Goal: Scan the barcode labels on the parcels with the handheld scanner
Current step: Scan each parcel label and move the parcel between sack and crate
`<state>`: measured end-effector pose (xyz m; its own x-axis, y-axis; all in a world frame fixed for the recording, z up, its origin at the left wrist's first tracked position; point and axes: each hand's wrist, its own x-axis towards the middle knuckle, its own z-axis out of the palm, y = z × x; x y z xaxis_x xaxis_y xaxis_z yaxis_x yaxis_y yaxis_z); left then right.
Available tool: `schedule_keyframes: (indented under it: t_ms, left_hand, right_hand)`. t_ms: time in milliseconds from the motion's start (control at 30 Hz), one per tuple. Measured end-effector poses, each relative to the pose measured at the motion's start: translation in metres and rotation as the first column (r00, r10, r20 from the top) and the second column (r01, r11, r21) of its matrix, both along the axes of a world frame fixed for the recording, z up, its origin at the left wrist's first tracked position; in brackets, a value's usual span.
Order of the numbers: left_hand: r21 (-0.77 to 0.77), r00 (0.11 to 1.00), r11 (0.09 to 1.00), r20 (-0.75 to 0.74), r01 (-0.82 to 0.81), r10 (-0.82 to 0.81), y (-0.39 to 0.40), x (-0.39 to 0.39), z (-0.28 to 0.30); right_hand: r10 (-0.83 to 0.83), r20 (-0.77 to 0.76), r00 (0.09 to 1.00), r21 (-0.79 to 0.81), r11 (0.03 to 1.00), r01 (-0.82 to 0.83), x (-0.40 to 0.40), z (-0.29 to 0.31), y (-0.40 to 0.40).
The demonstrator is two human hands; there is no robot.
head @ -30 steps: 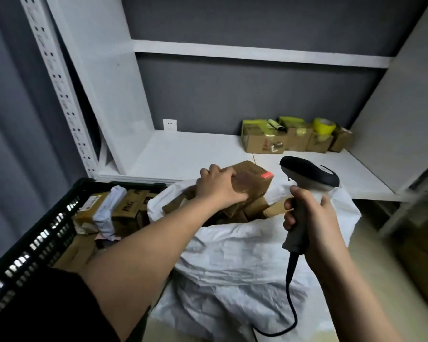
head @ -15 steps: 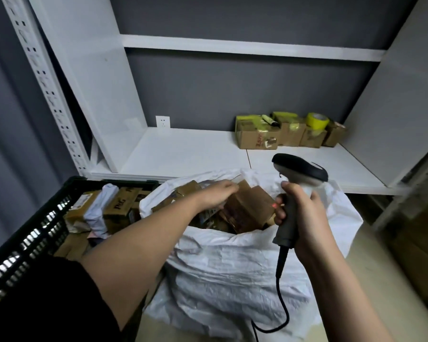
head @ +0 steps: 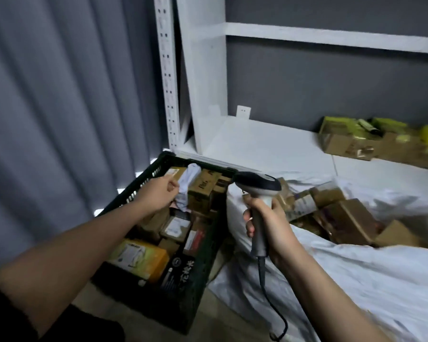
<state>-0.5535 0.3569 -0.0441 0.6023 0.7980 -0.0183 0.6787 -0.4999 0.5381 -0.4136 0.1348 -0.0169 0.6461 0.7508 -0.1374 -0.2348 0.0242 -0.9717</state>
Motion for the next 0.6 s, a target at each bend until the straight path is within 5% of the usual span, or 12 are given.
schedule_keyframes:
  t_ms: [233,400,600]
  left_hand:
    - [-0.052,0.969,0.999,-0.248,-0.009,-0.005,0.076,-0.028,-0.071]
    - [-0.047,0.973,0.999,-0.23,0.023,-0.033,0.107,0.022,-0.119]
    - [0.223,0.946,0.947,-0.278,0.23,-0.165,0.107,0.1,-0.152]
  right_hand:
    - [0.016,-0.016,1.0,-0.048,0.999,-0.017,-0.028,-0.055,0.091]
    - [-0.068,-0.006,0.998,-0.076,0.995,0.067,-0.013,-0.096,0.142]
    - [-0.195,-0.026,0.98,-0.075,0.978,0.192,0.013,-0.127,0.174]
